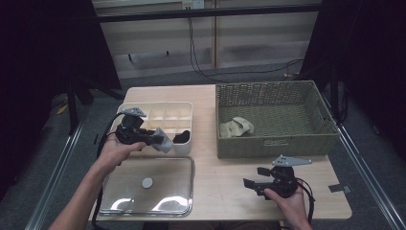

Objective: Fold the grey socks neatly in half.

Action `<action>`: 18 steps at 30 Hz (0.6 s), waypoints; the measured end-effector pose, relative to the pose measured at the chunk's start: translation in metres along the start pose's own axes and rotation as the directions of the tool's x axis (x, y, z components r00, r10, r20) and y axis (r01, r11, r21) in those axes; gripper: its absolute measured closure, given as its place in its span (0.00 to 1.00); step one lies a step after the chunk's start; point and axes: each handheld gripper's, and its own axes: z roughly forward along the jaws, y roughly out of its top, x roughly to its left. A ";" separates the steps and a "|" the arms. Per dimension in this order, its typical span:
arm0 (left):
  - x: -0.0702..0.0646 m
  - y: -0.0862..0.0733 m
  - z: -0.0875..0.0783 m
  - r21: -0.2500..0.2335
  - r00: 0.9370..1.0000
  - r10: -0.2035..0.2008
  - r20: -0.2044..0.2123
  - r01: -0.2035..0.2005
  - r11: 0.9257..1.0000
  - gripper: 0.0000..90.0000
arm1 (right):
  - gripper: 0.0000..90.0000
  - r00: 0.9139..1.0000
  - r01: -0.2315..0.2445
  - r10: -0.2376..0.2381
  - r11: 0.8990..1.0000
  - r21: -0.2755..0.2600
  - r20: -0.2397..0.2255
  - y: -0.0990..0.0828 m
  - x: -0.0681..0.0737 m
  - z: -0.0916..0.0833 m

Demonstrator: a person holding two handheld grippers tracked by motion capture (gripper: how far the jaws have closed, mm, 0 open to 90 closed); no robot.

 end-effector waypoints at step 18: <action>0.021 0.022 0.011 0.045 0.997 -0.002 -0.078 0.005 0.999 0.70 | 0.21 0.999 0.029 -0.028 0.999 0.028 -0.041 0.008 0.002 0.014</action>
